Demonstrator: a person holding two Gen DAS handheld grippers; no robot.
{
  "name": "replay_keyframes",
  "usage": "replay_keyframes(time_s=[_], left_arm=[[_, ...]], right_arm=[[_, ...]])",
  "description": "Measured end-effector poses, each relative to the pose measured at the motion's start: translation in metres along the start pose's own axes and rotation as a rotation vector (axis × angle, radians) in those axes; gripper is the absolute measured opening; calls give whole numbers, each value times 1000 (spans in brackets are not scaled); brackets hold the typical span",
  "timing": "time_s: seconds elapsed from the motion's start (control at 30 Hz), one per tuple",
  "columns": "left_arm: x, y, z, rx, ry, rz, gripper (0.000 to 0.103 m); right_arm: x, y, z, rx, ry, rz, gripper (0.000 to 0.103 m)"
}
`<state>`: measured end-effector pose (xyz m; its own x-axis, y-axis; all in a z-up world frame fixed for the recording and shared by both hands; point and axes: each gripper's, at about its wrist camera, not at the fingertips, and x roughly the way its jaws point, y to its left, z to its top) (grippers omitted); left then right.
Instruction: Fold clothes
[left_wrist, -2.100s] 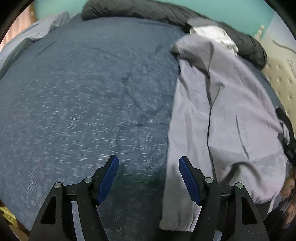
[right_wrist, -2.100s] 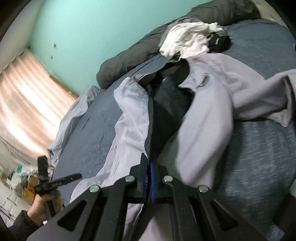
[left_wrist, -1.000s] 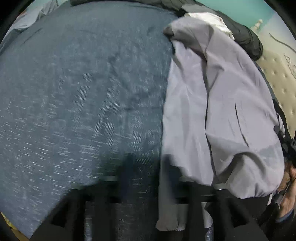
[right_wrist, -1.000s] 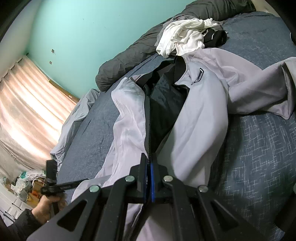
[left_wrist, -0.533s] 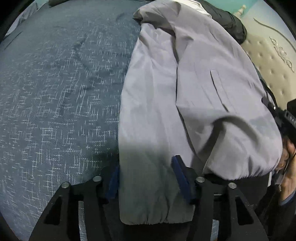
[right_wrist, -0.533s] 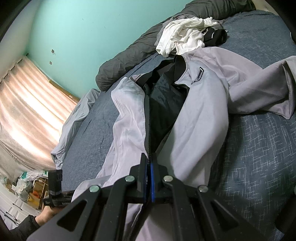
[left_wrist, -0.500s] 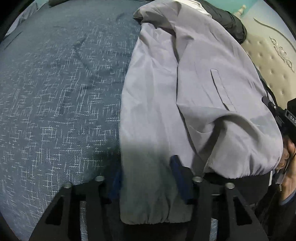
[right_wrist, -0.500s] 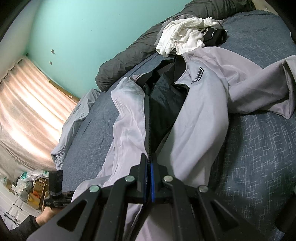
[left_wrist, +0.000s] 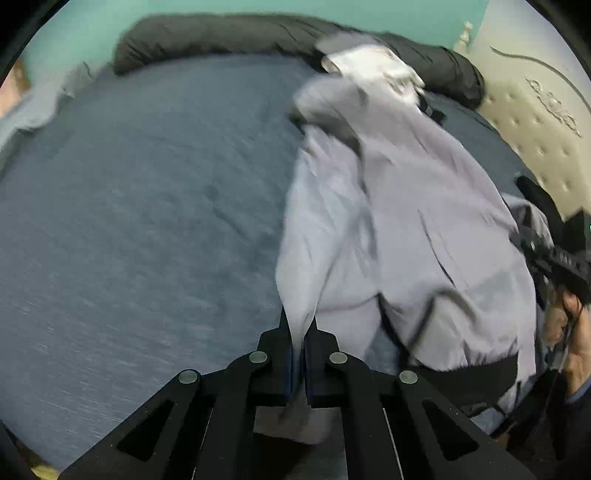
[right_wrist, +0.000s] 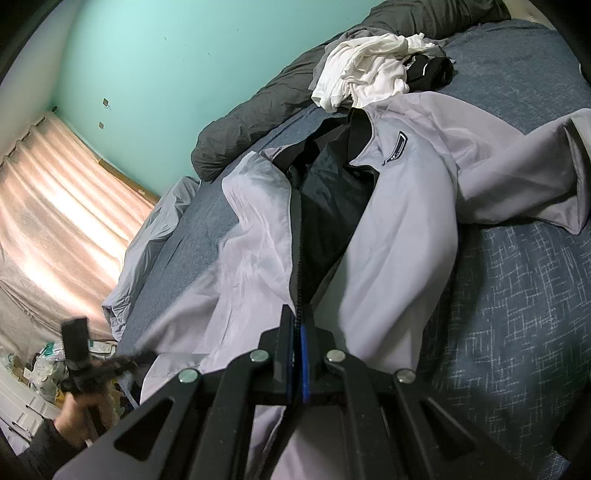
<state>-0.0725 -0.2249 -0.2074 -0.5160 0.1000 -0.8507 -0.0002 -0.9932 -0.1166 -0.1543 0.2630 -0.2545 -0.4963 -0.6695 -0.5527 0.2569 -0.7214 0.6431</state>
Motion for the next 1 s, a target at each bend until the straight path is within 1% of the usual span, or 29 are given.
replay_keyframes(time_s=[0.07, 0.23, 0.33, 0.4, 0.53, 0.6, 0.67, 0.73, 0.77, 0.8, 0.87, 0.9, 0.93, 1.0], left_arm=[[-16, 26, 13, -12, -19, 53, 4], [-40, 95, 50, -66, -47, 174, 4], [-32, 103, 61, -99, -57, 226, 4], [-29, 113, 72, -90, -63, 284, 4], [-41, 139, 80, -105, -97, 365, 4], [-47, 153, 84, -132, -123, 405, 4], [-55, 173, 90, -196, -153, 427, 4], [-59, 200, 86, -260, -152, 422, 4], [-53, 207, 87, -279, -142, 416, 5], [-45, 213, 87, -295, -131, 409, 8], [-32, 221, 88, -313, -107, 395, 10], [-27, 222, 86, -311, -95, 388, 18], [-22, 223, 85, -310, -83, 380, 24], [-16, 226, 82, -307, -73, 368, 50]], right_arm=[[0, 1, -1, -3, 1, -2, 3], [1, 4, -3, -12, 4, -7, 3], [2, 6, -3, -14, 4, -10, 3], [2, 7, -3, -15, 2, -12, 3], [2, 10, -3, -25, -1, -23, 3], [2, 12, -3, -29, -1, -29, 3], [3, 13, -4, -30, 2, -36, 3], [4, 15, -5, -33, 8, -44, 3], [6, 16, -5, -37, 14, -52, 4], [7, 16, -5, -39, 19, -54, 6], [9, 20, -6, -53, 31, -56, 6], [8, 22, -5, -62, 35, -59, 6], [7, 24, -5, -67, 35, -63, 6], [2, 26, -3, -67, 30, -79, 6]])
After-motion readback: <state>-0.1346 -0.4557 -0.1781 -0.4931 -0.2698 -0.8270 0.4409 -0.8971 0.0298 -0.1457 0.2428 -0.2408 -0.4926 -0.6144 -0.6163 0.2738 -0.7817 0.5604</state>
